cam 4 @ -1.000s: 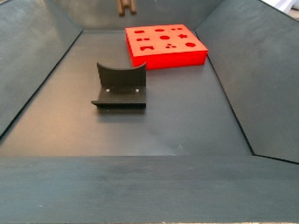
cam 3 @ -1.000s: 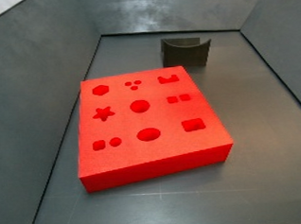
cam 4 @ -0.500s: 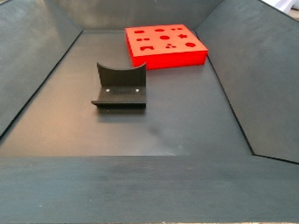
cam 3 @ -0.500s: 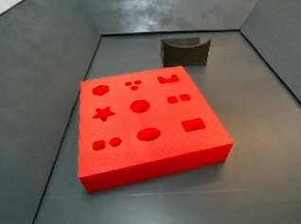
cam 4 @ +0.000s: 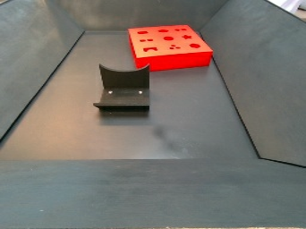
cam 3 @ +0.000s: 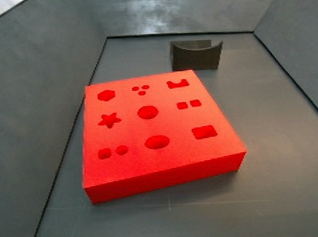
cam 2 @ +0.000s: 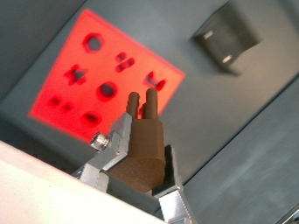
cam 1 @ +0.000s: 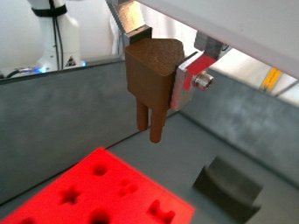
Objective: Pick up the 3 prong object. Move up. Rotate the 3 prong object. Place the 3 prong object on the fixture. Regrasp the 3 prong object. Move to above the board. Insert the 3 prong object.
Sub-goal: Move to above the board, then insert the 3 prong object.
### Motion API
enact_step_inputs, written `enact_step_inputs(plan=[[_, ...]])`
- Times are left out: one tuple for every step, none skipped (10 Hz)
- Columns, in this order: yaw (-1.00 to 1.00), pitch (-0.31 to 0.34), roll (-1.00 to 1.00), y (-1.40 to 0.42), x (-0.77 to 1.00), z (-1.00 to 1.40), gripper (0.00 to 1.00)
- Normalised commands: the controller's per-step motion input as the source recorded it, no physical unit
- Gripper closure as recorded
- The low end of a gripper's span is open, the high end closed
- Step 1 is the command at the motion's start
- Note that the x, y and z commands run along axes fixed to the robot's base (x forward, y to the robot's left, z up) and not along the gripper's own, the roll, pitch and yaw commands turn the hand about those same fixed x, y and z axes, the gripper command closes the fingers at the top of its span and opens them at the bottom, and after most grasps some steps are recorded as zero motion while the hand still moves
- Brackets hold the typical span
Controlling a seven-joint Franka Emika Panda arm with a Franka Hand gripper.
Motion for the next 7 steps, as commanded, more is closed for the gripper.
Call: enact_step_inputs(plan=[[-0.10,-0.159,-1.00,-0.08,-0.16,0.03,1.00],[-0.09,-0.175,-1.00,-0.03,-0.13,0.02,1.00],[-0.07,-0.162,-0.80,-0.01,-0.12,0.02,1.00],[-0.05,-0.140,-0.58,0.01,-0.10,0.01,1.00],[-0.03,-0.114,-0.41,0.02,-0.08,0.01,1.00],[-0.01,-0.078,-0.23,0.02,-0.06,0.00,1.00],[0.00,0.000,0.01,0.00,0.00,-0.02,1.00]])
